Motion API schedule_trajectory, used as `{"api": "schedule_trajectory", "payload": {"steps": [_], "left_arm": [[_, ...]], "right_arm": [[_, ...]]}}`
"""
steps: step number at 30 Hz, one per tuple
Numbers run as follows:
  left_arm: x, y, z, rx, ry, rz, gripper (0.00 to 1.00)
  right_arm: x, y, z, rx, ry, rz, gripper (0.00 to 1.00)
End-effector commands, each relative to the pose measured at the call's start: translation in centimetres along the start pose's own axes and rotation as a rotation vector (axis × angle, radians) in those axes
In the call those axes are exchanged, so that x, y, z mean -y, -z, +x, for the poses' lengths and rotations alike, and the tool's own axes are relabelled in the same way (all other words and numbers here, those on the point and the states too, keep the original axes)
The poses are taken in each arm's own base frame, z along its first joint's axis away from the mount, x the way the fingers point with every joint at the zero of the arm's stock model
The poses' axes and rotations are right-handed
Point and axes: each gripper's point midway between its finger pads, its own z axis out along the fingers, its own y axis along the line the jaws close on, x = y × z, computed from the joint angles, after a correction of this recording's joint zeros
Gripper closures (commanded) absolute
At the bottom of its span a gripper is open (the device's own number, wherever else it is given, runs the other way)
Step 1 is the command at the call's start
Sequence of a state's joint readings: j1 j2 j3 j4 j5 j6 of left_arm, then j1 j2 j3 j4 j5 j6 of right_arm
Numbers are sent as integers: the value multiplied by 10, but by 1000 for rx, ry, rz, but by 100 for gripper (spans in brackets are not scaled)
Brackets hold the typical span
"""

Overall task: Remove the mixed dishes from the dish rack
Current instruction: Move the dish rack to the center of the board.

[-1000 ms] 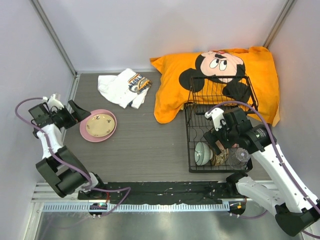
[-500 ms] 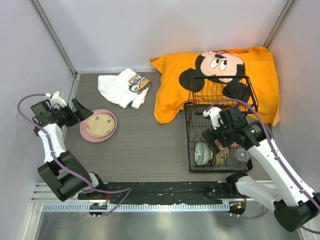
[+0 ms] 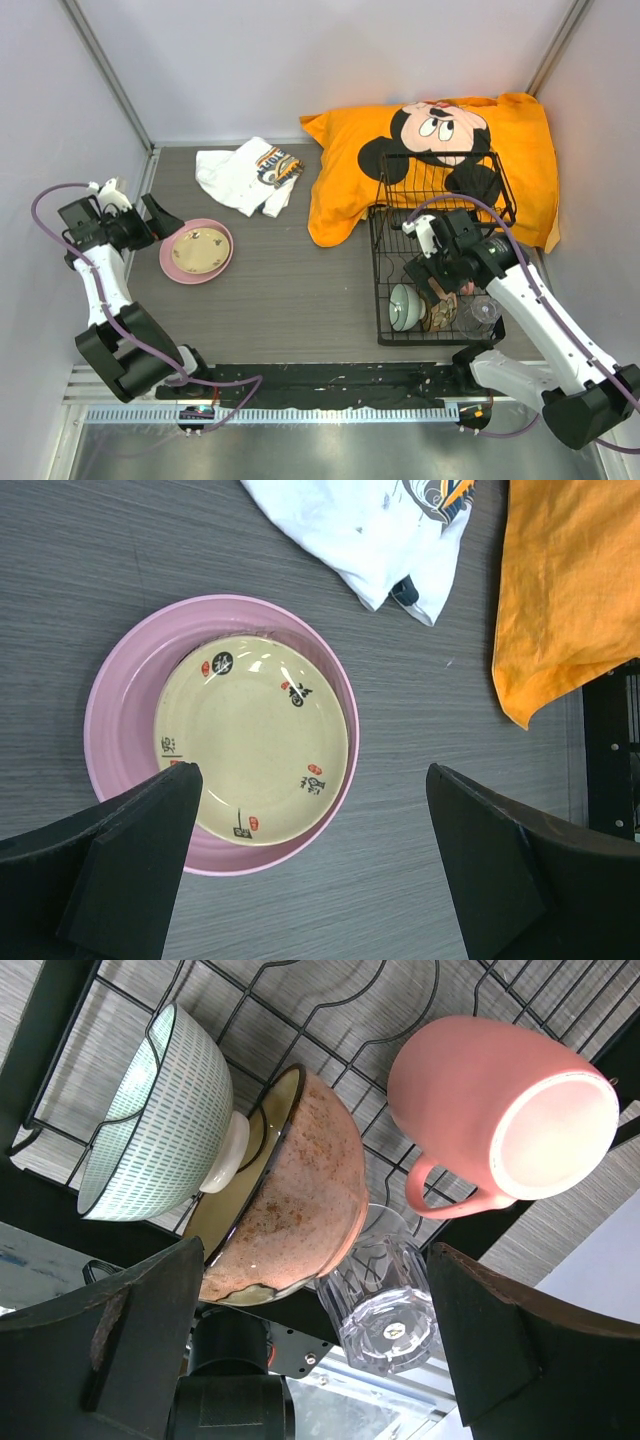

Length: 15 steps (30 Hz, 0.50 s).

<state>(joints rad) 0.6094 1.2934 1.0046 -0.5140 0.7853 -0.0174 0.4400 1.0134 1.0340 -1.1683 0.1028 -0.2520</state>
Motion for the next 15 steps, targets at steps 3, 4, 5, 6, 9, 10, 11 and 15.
{"api": "schedule_trajectory", "payload": {"steps": [3,4,5,6,9,10,11,15], "left_arm": [[6,4,-18,34,-47,4,0],[5,3,-17,31,-44,4,0],[5,3,-17,29,-43,4,0],[5,3,-16,28,-41,4,0],[3,1,-15,25,-37,6,0],[4,1,-15,27,-39,7,0],[3,0,-14,21,-34,9,0],[2,-1,-14,21,-36,7,0]], "right_arm": [[4,2,7,-20,8,3,4],[3,2,9,-29,10,-5,4],[0,-1,12,-41,10,-23,4],[-1,-2,14,-50,16,-30,4],[-3,-7,20,-67,21,-51,5],[-4,-8,20,-69,20,-57,5],[-5,-8,21,-70,19,-66,5],[-7,-11,24,-81,21,-88,7]]}}
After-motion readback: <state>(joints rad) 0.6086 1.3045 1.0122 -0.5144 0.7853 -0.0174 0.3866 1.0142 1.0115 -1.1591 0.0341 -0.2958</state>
